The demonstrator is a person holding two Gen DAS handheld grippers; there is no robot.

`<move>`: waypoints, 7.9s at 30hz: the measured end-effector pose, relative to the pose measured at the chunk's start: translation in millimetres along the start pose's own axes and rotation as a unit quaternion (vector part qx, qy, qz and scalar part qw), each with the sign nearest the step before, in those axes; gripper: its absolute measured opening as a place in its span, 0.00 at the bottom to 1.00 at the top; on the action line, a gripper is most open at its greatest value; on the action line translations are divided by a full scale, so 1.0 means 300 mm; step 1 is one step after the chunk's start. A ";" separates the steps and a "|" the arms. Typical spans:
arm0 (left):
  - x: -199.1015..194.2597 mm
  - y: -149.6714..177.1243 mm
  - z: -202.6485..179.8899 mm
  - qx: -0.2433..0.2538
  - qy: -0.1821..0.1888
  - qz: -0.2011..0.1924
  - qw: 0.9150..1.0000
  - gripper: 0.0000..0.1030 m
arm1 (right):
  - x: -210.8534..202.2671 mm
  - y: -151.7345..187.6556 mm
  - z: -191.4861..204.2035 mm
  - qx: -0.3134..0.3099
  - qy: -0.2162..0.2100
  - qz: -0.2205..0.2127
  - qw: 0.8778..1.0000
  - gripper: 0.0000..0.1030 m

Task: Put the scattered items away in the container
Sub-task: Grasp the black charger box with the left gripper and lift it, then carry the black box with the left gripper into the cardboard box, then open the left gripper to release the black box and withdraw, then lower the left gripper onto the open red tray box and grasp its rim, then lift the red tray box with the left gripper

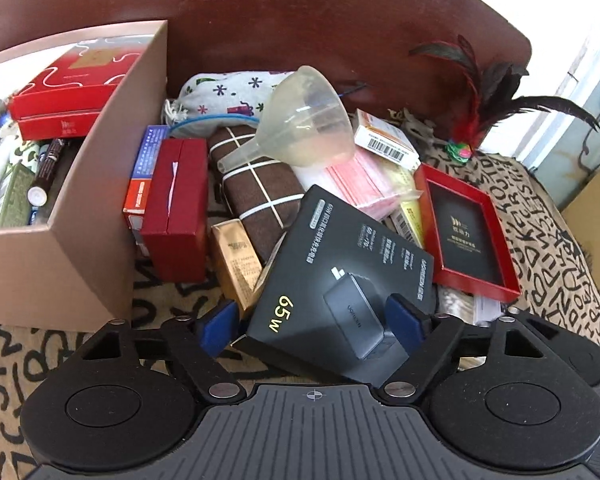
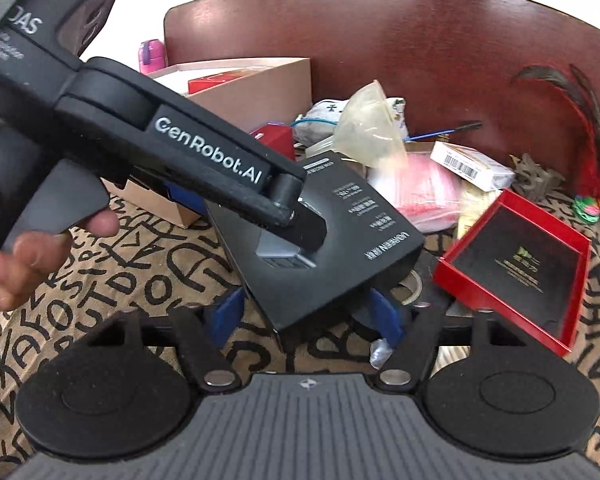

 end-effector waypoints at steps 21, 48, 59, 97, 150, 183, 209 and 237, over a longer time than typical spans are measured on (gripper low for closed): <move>-0.197 0.374 -0.038 -0.070 -0.012 0.046 0.996 0.93 | -0.251 0.173 0.116 -0.049 -0.104 0.039 0.993 0.67; -0.116 0.340 -0.011 -0.097 0.052 0.039 0.993 0.89 | -0.170 0.148 0.116 -0.065 -0.099 0.073 0.990 0.69; -0.158 0.350 0.018 -0.105 0.040 0.016 0.994 0.87 | -0.152 0.128 0.158 -0.065 -0.099 0.082 0.990 0.69; -0.491 -0.431 0.726 -0.127 -0.058 -0.152 0.978 0.88 | 0.325 -0.832 0.492 -0.105 -0.126 -0.011 0.986 0.68; -0.518 -0.031 0.312 -0.085 -0.041 -0.189 0.977 1.00 | 0.009 -0.454 0.292 -0.062 -0.115 -0.055 0.990 0.98; -0.073 0.031 -0.285 0.007 -0.006 -0.101 0.995 0.99 | -0.279 0.109 -0.317 0.097 0.142 -0.068 0.983 0.91; 0.110 -0.020 -0.308 0.016 0.031 -0.023 0.999 0.18 | -0.168 0.075 -0.394 0.160 0.100 -0.008 0.982 0.24; -0.097 0.358 -0.058 -0.072 -0.020 -0.002 0.997 0.40 | -0.121 0.203 -0.033 0.086 -0.005 0.081 0.993 0.26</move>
Point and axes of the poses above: each gripper's, at about its wrist camera, not at the fingertips, and x roughly the way its jaws point, z to its left, y to its underside, the point moved 4 cm from there along x, roughly the way its jaws point, and after that the axes turned 1 degree about x, right-handed, at the moved point
